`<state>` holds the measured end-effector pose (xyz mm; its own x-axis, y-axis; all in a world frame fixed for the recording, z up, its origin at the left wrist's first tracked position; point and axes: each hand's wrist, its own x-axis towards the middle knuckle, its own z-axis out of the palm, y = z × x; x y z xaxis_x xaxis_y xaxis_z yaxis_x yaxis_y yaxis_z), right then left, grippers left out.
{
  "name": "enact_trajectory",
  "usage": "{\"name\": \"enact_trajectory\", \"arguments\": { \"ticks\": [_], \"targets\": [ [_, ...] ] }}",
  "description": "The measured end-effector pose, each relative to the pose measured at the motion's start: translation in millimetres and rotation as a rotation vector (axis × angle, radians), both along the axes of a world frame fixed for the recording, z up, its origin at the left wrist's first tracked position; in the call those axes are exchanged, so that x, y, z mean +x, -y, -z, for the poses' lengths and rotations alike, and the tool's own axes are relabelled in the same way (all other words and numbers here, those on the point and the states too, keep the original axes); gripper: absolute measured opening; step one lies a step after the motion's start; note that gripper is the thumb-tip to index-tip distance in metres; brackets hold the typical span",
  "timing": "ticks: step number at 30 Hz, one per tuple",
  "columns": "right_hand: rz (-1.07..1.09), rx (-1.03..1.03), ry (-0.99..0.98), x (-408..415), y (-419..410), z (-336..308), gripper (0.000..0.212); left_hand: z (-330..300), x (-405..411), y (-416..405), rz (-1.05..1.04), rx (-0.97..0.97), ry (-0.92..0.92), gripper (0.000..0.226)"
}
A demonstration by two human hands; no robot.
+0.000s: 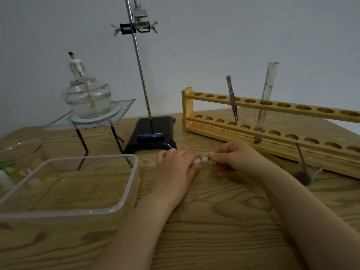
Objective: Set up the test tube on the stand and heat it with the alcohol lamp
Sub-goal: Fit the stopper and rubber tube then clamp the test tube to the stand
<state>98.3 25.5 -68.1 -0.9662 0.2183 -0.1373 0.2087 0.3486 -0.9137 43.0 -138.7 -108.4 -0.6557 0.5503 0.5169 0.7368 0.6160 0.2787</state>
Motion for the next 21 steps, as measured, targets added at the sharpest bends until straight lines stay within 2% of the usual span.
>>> {"name": "enact_trajectory", "arguments": {
  "ticks": [4,6,11,21],
  "targets": [
    [-0.038,0.333,-0.09,-0.9,1.1,4.4,0.018,1.0,-3.0,-0.2,-0.009,-0.035,0.031,0.028],
    [-0.05,0.431,-0.127,-1.1,-0.1,3.8,0.025,1.6,-3.2,0.2,-0.003,-0.029,0.028,0.027],
    [-0.067,0.494,-0.184,-1.5,-3.3,6.5,0.02,3.0,-3.2,0.1,0.001,-0.02,0.027,0.026],
    [-0.099,0.489,-0.19,-1.9,1.2,9.8,0.012,0.8,-1.4,3.0,0.001,-0.015,-0.003,0.029]
  ]
}}
